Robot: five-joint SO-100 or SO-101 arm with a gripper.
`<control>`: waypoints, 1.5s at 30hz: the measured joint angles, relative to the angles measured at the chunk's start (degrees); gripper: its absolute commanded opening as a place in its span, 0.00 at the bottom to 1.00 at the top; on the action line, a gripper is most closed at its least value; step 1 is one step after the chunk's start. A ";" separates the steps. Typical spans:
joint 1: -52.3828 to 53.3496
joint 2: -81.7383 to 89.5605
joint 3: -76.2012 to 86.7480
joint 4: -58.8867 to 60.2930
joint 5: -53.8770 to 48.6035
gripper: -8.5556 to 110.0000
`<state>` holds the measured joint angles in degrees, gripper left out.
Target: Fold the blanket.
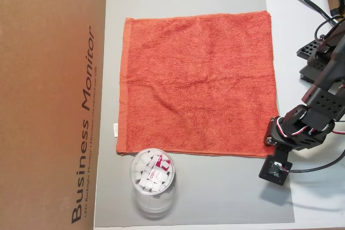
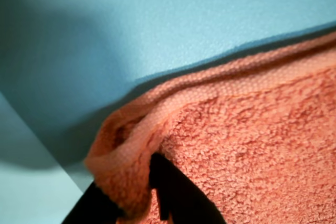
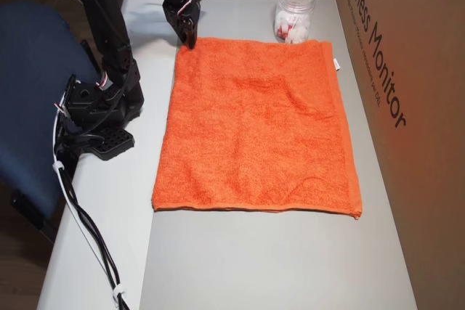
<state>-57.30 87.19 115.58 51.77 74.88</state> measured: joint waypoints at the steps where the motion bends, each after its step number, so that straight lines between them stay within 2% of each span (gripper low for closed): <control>1: 0.09 -0.09 0.00 0.00 0.00 0.07; 30: 9.40 14.41 1.14 1.58 0.00 0.07; 45: 10.20 29.18 1.23 11.51 0.18 0.07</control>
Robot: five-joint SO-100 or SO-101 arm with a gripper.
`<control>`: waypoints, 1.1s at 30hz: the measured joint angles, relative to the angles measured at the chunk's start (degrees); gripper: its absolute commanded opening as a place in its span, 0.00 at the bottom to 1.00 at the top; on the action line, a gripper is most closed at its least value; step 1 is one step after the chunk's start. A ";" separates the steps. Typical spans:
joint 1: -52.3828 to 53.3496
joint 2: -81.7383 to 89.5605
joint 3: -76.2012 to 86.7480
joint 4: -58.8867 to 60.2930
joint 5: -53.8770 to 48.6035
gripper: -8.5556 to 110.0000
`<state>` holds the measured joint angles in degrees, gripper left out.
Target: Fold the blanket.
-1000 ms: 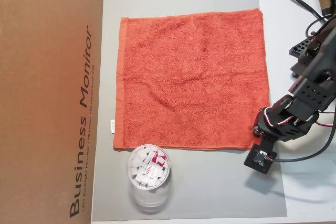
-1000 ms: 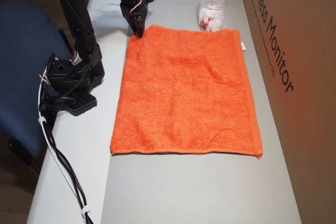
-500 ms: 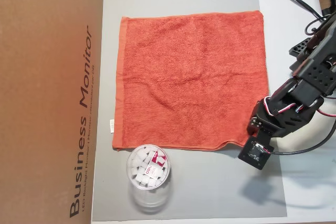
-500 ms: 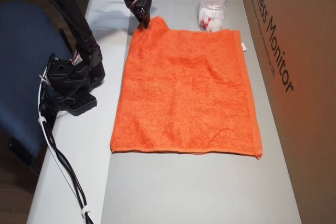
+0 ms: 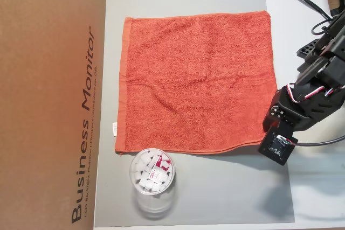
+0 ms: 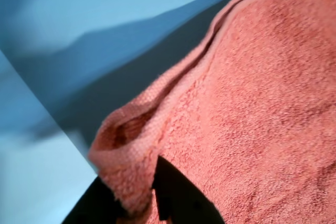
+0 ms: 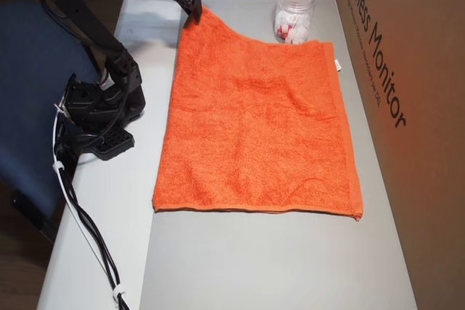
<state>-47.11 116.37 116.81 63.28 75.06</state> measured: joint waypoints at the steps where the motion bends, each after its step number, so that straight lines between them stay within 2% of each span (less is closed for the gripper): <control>1: 0.62 0.62 0.00 0.00 0.00 0.07; 20: 20.65 11.87 -0.09 6.86 -0.09 0.07; 33: 32.87 11.87 -9.58 6.86 0.18 0.07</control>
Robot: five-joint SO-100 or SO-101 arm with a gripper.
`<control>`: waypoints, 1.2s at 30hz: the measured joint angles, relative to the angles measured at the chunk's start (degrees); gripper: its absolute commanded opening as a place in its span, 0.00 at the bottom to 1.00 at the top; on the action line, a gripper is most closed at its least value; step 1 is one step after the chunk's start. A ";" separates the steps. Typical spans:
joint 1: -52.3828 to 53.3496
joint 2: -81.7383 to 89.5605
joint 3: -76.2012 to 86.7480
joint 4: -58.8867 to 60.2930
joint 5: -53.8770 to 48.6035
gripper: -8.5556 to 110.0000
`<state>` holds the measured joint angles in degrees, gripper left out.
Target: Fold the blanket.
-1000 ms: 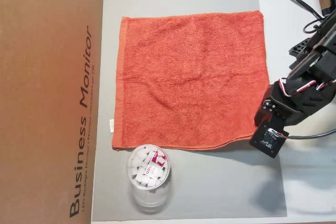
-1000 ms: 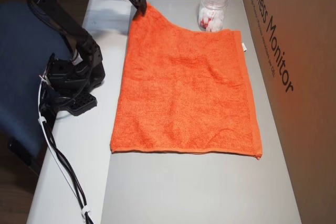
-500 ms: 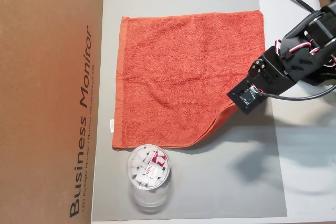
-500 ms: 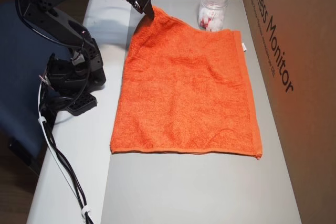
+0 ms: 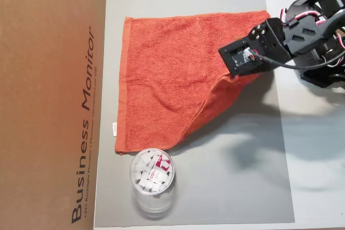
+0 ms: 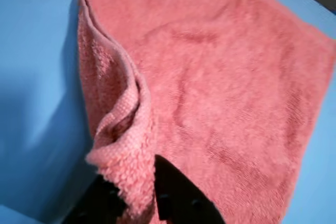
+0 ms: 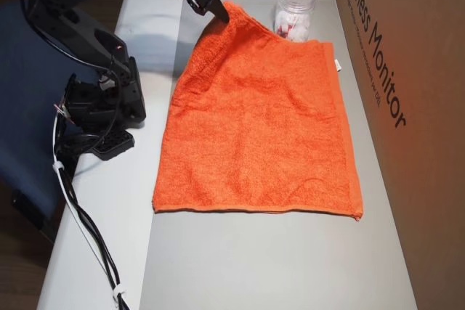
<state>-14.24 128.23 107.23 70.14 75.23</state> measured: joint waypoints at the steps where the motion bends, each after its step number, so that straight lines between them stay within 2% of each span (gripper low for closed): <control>1: 1.41 0.00 -0.70 0.00 0.00 0.07; 11: 13.97 0.00 -2.11 -1.14 0.00 0.07; 18: 21.18 -6.77 -8.61 -5.89 -0.35 0.07; 30: 27.77 -23.99 -22.68 -7.12 -0.35 0.07; 36: 29.27 -30.94 -25.75 -14.50 -0.44 0.07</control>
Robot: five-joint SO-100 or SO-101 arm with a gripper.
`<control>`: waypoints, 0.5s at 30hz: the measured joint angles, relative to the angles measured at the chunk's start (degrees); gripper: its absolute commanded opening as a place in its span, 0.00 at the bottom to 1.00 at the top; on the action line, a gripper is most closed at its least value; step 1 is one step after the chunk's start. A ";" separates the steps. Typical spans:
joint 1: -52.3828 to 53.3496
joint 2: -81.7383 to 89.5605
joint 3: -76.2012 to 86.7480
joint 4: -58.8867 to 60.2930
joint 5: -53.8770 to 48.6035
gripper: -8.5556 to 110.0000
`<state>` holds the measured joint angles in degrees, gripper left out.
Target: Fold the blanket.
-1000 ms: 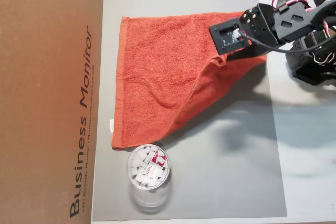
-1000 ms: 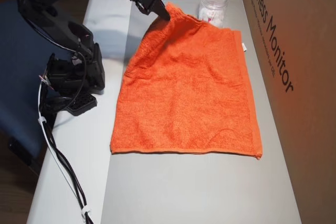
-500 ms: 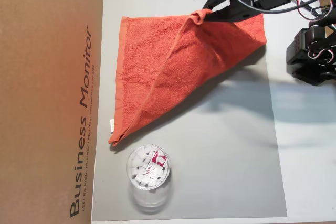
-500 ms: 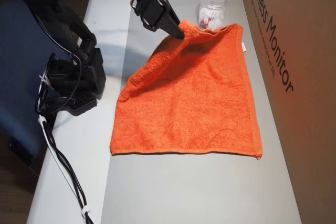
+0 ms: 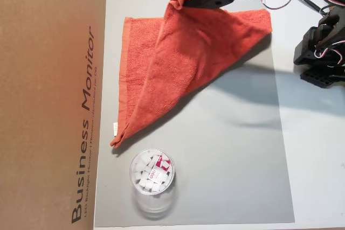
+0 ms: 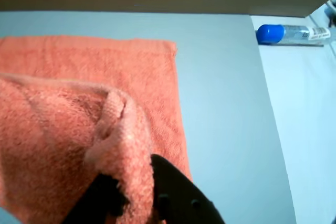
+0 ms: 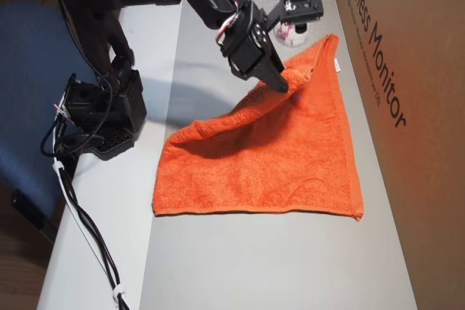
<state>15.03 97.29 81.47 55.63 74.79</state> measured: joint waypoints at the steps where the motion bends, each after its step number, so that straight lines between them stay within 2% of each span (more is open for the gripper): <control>1: 0.44 -1.58 -0.88 -1.58 -0.09 0.07; 15: 3.60 -19.16 -18.28 -4.48 0.18 0.07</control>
<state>18.63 78.13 63.19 51.15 74.97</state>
